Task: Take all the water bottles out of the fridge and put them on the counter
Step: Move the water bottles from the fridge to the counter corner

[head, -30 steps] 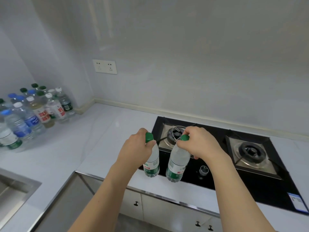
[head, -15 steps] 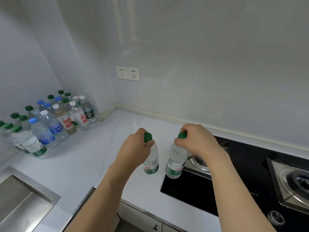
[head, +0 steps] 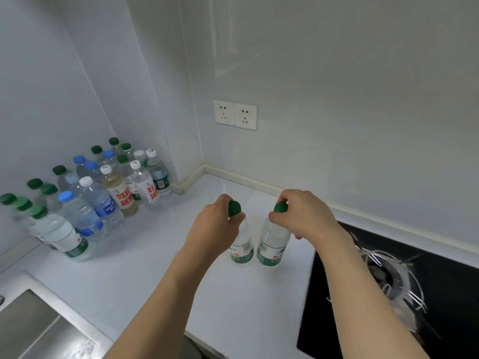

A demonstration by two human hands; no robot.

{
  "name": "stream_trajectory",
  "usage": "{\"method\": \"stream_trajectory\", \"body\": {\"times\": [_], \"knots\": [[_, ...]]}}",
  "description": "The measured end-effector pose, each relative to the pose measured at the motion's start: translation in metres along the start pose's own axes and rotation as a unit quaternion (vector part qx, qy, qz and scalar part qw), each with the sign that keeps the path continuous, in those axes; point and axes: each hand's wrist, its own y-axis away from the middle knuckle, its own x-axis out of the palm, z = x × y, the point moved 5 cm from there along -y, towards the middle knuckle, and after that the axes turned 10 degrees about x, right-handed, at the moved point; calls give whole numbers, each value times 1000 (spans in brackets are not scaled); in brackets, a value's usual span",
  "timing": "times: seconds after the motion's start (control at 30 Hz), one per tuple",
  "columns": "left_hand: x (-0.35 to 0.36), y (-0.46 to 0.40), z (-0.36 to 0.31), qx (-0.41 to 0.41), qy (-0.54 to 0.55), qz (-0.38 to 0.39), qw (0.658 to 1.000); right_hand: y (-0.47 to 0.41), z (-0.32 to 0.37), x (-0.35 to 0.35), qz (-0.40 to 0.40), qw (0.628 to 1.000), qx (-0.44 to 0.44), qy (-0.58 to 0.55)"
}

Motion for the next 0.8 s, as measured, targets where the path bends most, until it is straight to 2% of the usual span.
{"method": "stream_trajectory", "body": {"times": [0.27,0.8], "knots": [[-43,-35,104,-29,8,5,1000,-48,98,44,29,999,-15,29],[-125,-51,287,-119,-3,-61,991,-128,300,162,124,973,-170,98]]}}
